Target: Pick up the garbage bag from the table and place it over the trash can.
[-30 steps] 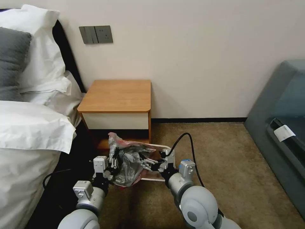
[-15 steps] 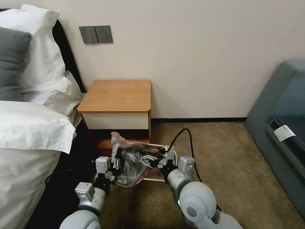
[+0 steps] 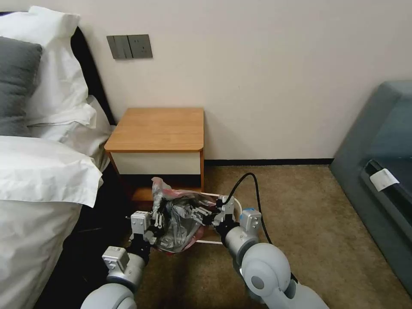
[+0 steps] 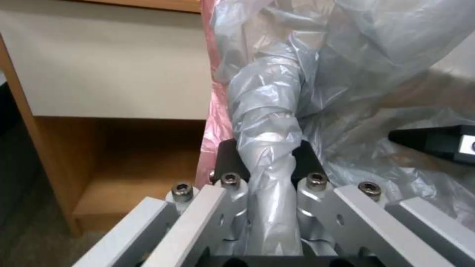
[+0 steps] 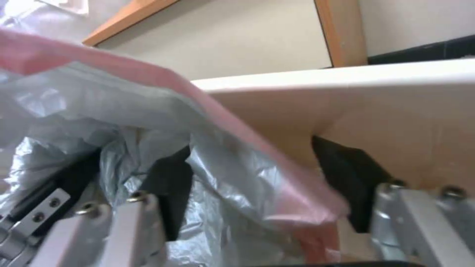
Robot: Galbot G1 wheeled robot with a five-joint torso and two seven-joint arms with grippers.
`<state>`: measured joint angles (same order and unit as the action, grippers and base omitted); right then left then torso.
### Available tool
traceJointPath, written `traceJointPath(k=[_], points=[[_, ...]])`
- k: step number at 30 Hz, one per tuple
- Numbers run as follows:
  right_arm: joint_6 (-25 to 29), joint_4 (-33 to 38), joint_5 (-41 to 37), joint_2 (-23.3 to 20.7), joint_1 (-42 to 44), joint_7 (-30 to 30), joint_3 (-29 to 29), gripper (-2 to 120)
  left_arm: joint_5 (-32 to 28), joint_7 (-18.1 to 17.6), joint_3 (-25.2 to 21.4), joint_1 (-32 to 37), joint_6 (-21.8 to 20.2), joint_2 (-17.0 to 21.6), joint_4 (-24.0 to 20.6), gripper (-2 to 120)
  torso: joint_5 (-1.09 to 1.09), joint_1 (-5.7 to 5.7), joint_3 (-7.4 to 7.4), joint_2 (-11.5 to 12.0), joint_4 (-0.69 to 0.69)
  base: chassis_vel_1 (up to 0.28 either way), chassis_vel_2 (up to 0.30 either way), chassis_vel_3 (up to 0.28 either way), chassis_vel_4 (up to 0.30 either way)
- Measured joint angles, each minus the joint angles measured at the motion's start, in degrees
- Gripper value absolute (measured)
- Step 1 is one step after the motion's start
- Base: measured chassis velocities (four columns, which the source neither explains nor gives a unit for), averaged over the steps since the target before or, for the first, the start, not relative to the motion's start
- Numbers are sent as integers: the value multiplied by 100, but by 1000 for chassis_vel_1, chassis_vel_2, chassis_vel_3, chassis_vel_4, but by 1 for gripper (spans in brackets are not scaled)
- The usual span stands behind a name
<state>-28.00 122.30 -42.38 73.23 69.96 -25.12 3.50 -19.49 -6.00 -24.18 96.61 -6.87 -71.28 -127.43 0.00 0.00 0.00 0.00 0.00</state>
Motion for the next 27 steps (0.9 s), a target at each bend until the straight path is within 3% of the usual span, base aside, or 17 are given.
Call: traceJointPath(k=[5, 7, 9, 11, 13, 16, 27], points=[[40, -14, 38, -1, 2, 62, 3, 46, -18, 1, -4, -10, 0, -2, 25, 8, 0, 0, 0, 0, 0, 0, 0, 0, 0], [78, -26, 70, -4, 6, 131, 3, 34, -37, 2, 10, -20, -2, -13, 55, 8, 0, 0, 0, 0, 0, 0, 0, 0, 0], [80, -25, 74, -9, 8, 144, 3, 34, -46, 2, 14, -21, -4, -15, 57, 8, 0, 0, 0, 0, 0, 0, 0, 0, 0], [86, 3, 94, -42, 28, 185, 4, 18, -130, -2, 27, -32, -46, -25, 58, 8, 0, 0, 0, 0, 0, 0, 0, 0, 0], [89, 30, 97, -61, 41, 193, 3, 15, -150, -8, 26, -39, -65, -28, 58, 8, 0, 0, 0, 0, 0, 0, 0, 0, 0], [91, 179, 98, -162, 102, 208, -34, 0, -205, -56, 9, -61, -111, -45, 99, 8, 0, 0, 0, 0, 0, 0, 0, 0, 0], [83, 577, 54, -428, 304, 290, -295, 0, -351, -122, -8, -126, -172, -104, 196, 8, 0, 0, 0, 0, 0, 0, 0, 0, 0]])
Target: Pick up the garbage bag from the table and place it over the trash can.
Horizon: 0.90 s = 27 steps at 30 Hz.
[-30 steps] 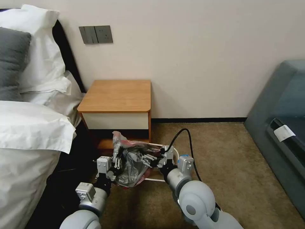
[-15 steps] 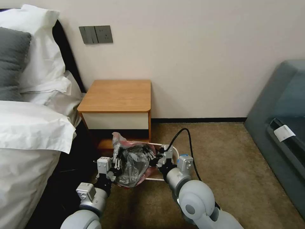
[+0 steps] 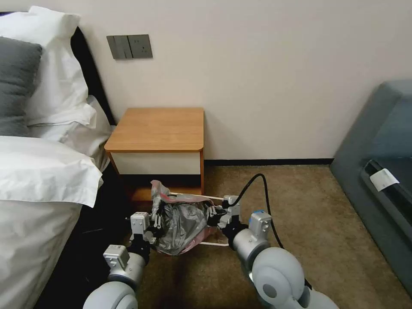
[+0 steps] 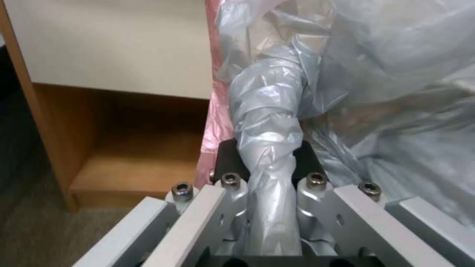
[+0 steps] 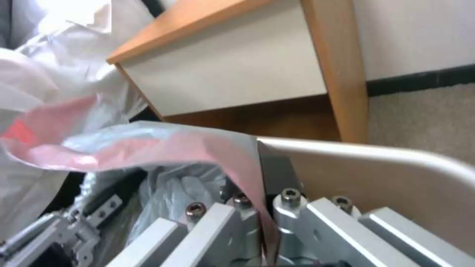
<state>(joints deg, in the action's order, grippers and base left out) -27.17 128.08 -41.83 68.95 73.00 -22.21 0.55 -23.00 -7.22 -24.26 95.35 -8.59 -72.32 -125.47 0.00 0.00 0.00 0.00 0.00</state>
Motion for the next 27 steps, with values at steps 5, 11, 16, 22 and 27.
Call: traceJointPath(k=[5, 11, 16, 22, 27], points=[[-19, 177, -83, -127, 67, 26, -251, 0, -83, -76, -15, -12, -38, -7, 25, 8, 0, 0, 0, 0, 0, 0, 0, 0, 0], [-69, 332, -220, -260, 98, 55, -521, 0, -221, -133, -40, -38, -76, -31, 28, 8, 0, 0, 0, 0, 0, 0, 0, 0, 0], [-147, 364, -419, -363, 113, 56, -775, 0, -489, -196, -72, -53, -141, -65, -19, 8, 0, 0, 0, 0, 0, 0, 0, 0, 0], [-230, 364, -681, -439, 112, 46, -1045, 0, -665, -163, -150, -77, -143, -71, -37, 8, 0, 0, 0, 0, 0, 0, 0, 0, 0], [-450, 374, -1018, -548, 40, 283, -1456, 0, -738, 150, -262, -83, -15, -71, -38, 8, 0, 0, 0, 0, 0, 0, 0, 0, 0]])
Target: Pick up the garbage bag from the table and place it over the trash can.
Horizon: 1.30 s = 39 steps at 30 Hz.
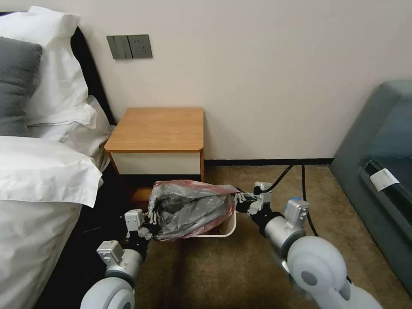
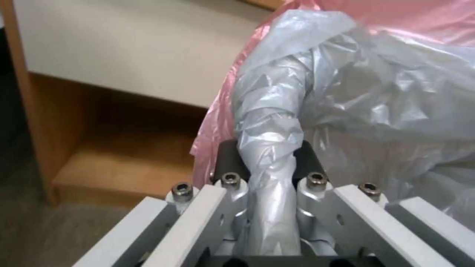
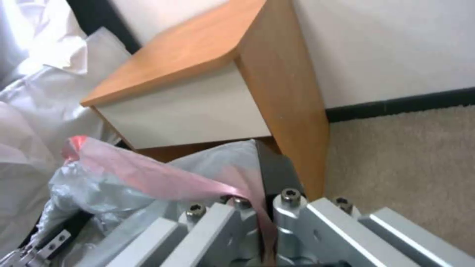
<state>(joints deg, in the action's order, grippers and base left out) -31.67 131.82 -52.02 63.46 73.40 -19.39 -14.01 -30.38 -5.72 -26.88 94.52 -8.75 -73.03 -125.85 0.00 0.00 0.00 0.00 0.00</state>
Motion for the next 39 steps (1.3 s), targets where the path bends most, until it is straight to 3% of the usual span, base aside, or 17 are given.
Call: traceJointPath(k=[10, 17, 25, 37, 39], points=[[-416, -200, -848, -306, -384, 105, -452, 0, 68, 409, -98, 29, 274, -13, 44, 8, 0, 0, 0, 0, 0, 0, 0, 0, 0], [-937, -304, -2562, -656, -795, -548, -754, 0, 462, 776, -146, 78, 521, -47, 157, 8, 0, 0, 0, 0, 0, 0, 0, 0, 0], [-1043, -606, -3648, -978, -966, -891, -785, 0, 554, 1169, -205, 76, 782, -65, 227, 8, 0, 0, 0, 0, 0, 0, 0, 0, 0], [-1039, -597, -4514, -1177, -808, -1091, -922, 0, 366, 1119, -212, 4, 825, -132, 341, 8, 1, 0, 0, 0, 0, 0, 0, 0, 0], [-1037, -608, -4942, -1169, -787, -1222, -982, 0, 271, 1121, -182, -21, 816, -146, 355, 8, 0, 0, 0, 0, 0, 0, 0, 0, 0]])
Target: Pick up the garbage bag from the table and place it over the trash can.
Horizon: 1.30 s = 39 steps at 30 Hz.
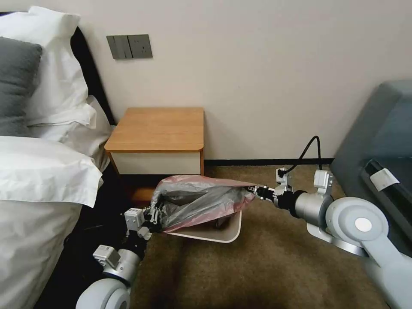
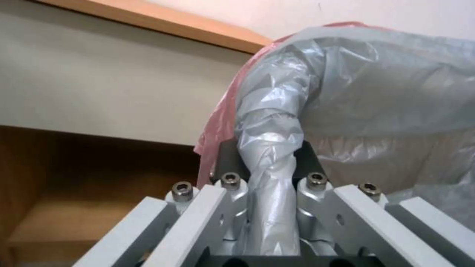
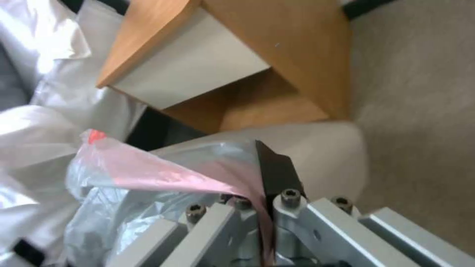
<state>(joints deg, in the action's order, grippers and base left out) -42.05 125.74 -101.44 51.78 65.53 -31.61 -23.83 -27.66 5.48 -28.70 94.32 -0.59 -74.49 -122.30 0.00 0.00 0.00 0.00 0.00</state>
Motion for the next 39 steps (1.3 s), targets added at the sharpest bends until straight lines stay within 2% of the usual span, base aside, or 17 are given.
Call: traceJointPath(k=[2, 6, 7, 9, 11, 13, 14, 17, 19, 21, 23, 26, 28, 31, 32, 34, 39], points=[[1, -15, -253, 7, -1, -103, -42, 0, -35, 9, 7, -13, -5, -5, 6, 8, 1, 0, 0, 0, 0, 0, 0, 0, 0], [4, -68, -1461, 36, -52, -656, -339, 2, -102, 62, 1, -72, -26, -13, 70, 8, 0, 0, 0, 0, 0, 0, 0, 0, 0], [4, -68, -1461, 36, -52, -656, -339, 2, -102, 62, 1, -72, -26, -13, 70, 8, 0, 0, 0, 0, 0, 0, 0, 0, 0], [8, -34, -1837, 37, -34, -780, -542, 12, -105, 61, -11, -96, -64, -17, 115, 8, 0, 0, 0, 0, 0, 0, 0, 0, 0], [8, -13, -1853, 34, -12, -780, -584, 15, -106, 49, -10, -105, -77, -21, 129, 8, 1, 0, 0, 0, 0, 0, 0, 0, 0], [10, 70, -1873, 25, 95, -768, -735, 27, -112, -13, -7, -146, -124, -29, 166, 8, 0, 0, 0, 0, 0, 0, 0, 0, 0], [10, 70, -1873, 25, 95, -768, -735, 27, -112, -13, -7, -146, -124, -29, 166, 8, 0, 0, 0, 0, 0, 0, 0, 0, 0], [14, 258, -1874, -26, 370, -694, -915, 40, -170, -137, 7, -225, -203, -29, 229, 8, 1, 0, 0, 0, 0, 0, 0, 0, 0], [14, 312, -1871, -37, 440, -666, -942, 43, -191, -165, 11, -246, -225, -29, 242, 8, 1, 0, 0, 0, 0, 0, 0, 0, 0], [15, 455, -1840, -36, 598, -639, -978, 56, -235, -234, 23, -293, -271, -28, 269, 8, 1, 0, 0, 0, -1, 0, 0, 0, 0], [15, 474, -1835, -32, 614, -644, -981, 57, -239, -247, 26, -300, -275, -28, 272, 8, 0, 0, 1, 0, 0, 0, 0, 0, 0], [16, 781, -1673, 38, 772, -740, -1008, 74, -253, -387, 33, -339, -298, -23, 277, 8, 0, 0, 0, 0, 0, 0, 0, 0, 0], [16, 886, -1645, 55, 820, -749, -1026, 77, -259, -412, 24, -340, -302, -20, 274, 8, 1, 0, 0, 0, 0, 0, 0, 0, 0], [17, 1066, -1605, 145, 930, -858, -1056, 90, -301, -433, -17, -321, -315, 3, 215, 8, 1, 0, 1, 0, 0, 0, 0, 0, 0], [17, 1066, -1605, 145, 930, -858, -1056, 90, -301, -433, -17, -321, -315, 3, 215, 8, 1, 0, 1, 0, 0, 0, 0, 0, 0], [20, 1117, -1569, 265, 999, -875, -1066, 99, -366, -474, -40, -308, -341, 22, 152, 8, 1, 0, 0, 0, 0, 0, 0, 0, 0], [203, 1342, -1771, 493, 994, -969, -1017, 100, -395, -598, -52, -308, -355, 26, 106, 8, 1, 0, 1, 0, 0, 0, 0, 0, 0]])
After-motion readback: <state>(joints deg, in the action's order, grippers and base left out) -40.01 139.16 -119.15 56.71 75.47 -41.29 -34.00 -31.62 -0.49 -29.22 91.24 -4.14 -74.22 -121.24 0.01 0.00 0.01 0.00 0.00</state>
